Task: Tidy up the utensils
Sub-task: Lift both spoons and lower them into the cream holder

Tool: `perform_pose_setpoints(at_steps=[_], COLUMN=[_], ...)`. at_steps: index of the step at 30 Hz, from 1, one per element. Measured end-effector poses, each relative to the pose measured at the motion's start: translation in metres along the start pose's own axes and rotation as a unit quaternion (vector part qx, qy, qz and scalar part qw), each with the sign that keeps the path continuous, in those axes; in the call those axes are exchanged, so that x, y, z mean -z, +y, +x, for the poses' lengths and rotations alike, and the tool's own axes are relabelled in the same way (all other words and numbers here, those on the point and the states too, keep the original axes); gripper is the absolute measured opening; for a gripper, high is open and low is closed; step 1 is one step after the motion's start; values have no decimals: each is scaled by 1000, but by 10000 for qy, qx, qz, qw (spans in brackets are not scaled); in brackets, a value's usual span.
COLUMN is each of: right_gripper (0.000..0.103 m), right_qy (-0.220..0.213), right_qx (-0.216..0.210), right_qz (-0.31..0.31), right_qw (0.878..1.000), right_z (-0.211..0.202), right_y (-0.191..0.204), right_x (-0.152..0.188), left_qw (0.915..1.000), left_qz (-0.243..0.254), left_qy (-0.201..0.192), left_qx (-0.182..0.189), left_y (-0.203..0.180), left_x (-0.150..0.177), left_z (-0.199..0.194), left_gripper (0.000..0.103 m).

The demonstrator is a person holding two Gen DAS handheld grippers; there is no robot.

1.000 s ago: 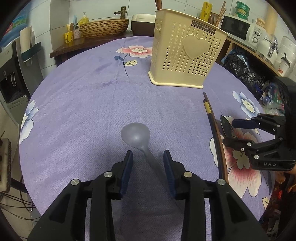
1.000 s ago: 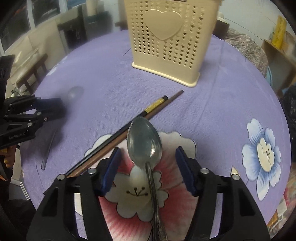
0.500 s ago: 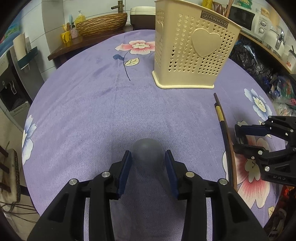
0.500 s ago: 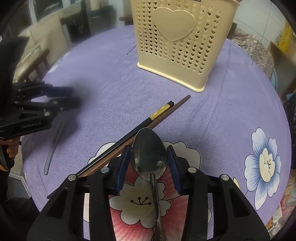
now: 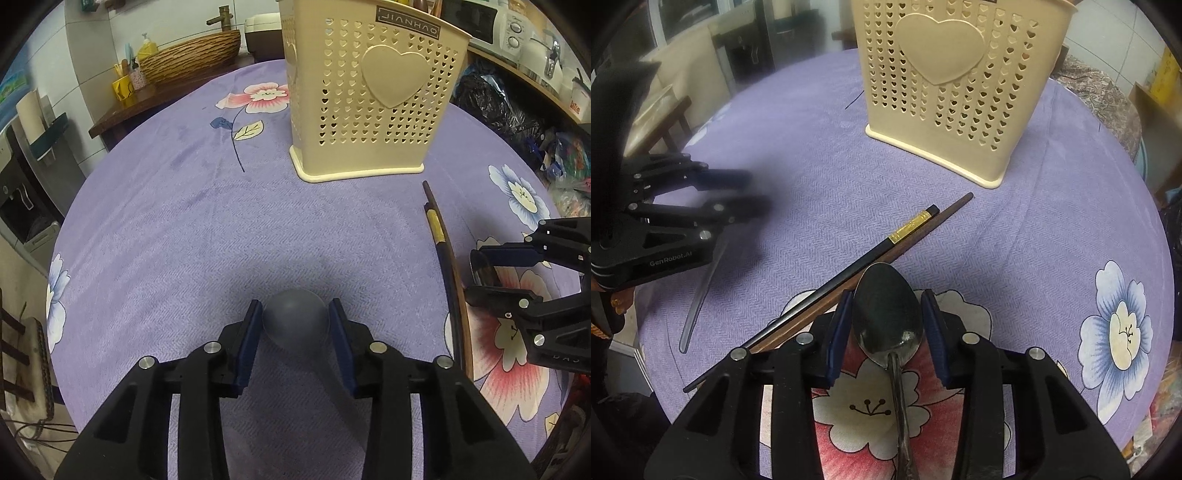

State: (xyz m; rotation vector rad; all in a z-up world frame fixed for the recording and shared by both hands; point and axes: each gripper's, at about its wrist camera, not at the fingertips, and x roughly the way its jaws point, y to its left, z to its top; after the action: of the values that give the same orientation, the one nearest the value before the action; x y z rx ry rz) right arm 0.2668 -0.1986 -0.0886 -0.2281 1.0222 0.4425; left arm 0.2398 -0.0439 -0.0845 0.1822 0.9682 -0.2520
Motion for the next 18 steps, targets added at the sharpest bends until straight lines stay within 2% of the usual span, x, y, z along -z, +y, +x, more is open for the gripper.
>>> perform_pose_setpoints(at_steps=[6,12,18], right_gripper=[38,38,38], right_qy=[-252,-819,-1481], right_qx=[-133,-276,-357], right_qz=[232,590,841], right_qw=[9993,9945,9847], right_z=[-12,-50,-97], right_y=[-6,-20,-28], right_x=[0,-4,-3], left_qw=[9997,9952,9866], left_qz=[-41,-200,-166], left_qy=[-181,-919,-1586], left_qx=[167,275,355], left_y=[-3,-1,-4], left_x=[-7,-20,-31], left_z=[-5,-40,-75], left_gripper=[37,37,37])
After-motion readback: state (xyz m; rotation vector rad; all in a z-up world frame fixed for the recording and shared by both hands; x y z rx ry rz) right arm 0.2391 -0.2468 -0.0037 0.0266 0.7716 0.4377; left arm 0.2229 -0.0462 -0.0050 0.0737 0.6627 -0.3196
